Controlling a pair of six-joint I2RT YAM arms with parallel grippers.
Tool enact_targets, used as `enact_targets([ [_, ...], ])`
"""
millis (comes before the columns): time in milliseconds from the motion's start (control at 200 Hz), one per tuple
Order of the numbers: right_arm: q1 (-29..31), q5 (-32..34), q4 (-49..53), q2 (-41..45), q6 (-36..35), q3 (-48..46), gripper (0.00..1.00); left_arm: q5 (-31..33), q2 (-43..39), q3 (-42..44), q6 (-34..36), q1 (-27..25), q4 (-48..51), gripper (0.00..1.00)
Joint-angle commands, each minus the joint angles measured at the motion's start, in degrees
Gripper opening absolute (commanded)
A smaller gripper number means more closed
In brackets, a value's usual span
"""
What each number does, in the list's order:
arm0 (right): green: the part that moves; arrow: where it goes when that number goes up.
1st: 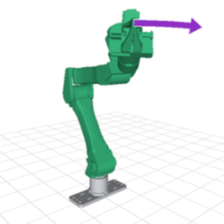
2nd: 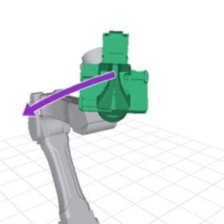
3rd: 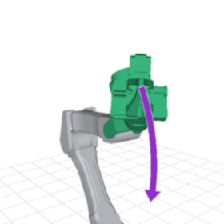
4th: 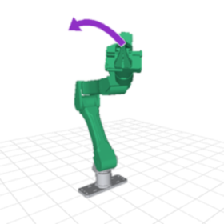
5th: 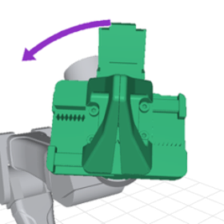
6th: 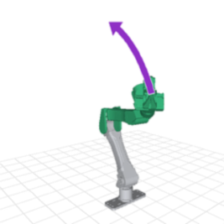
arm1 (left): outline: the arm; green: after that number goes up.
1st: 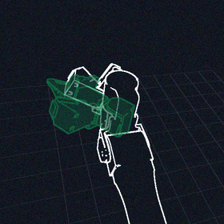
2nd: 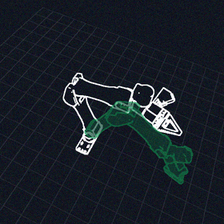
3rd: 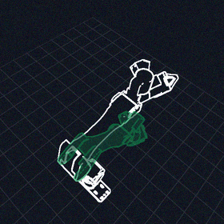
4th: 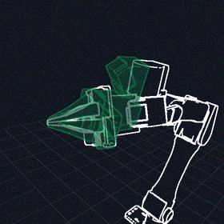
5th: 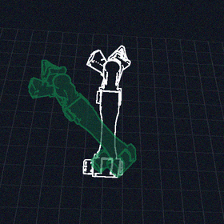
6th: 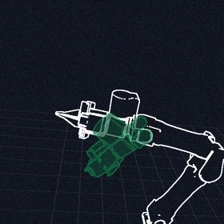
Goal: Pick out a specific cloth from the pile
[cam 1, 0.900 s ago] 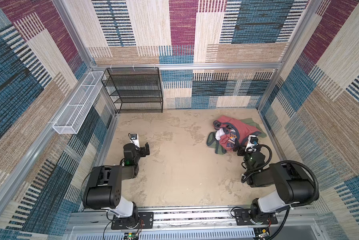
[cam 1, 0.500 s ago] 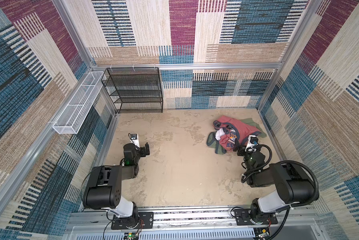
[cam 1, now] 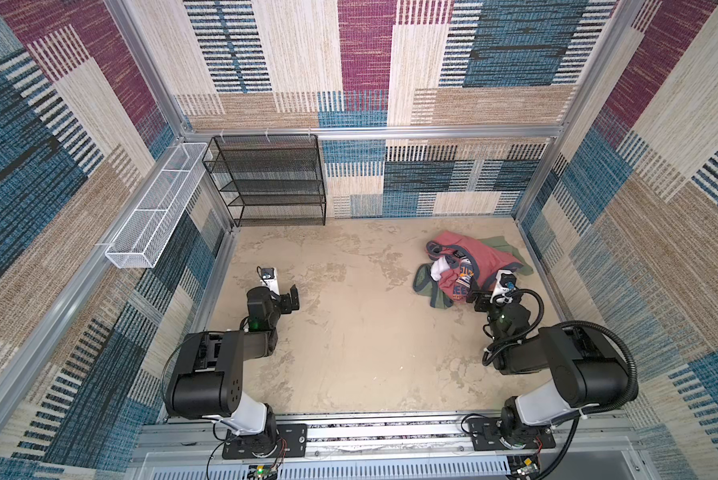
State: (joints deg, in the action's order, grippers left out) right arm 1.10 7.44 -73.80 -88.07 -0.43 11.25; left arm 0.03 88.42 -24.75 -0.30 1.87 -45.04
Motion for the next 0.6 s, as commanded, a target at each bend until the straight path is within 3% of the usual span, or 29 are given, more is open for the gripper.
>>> enact_targets([
  [0, 0.02, -0.54, -1.08, 0.12, 0.22, 0.2, 1.0, 0.49, -0.05, -0.29, 0.01, 0.09, -0.84, 0.99],
  [421, -0.01, -0.59, -0.99, 0.03, 0.23, 0.27, 1.0, 0.58, -0.11, -0.21, -0.02, 0.11, -0.84, 1.0],
  [506, 0.04, 0.04, -0.95, 0.81, 0.14, 0.12, 0.99, -0.01, -0.81, -0.26, 0.18, 0.1, -1.09, 0.84],
  [561, 0.04, 0.84, 4.09, 4.51, 0.29, 1.13, 0.98, -0.19, -4.32, -2.34, 0.34, 0.04, 5.66, 0.72],
  [596, 0.13, 1.57, 8.93, 7.37, 0.5, 2.74, 0.96, 1.82, -6.95, -3.36, -0.59, 0.01, 10.29, 0.69],
])
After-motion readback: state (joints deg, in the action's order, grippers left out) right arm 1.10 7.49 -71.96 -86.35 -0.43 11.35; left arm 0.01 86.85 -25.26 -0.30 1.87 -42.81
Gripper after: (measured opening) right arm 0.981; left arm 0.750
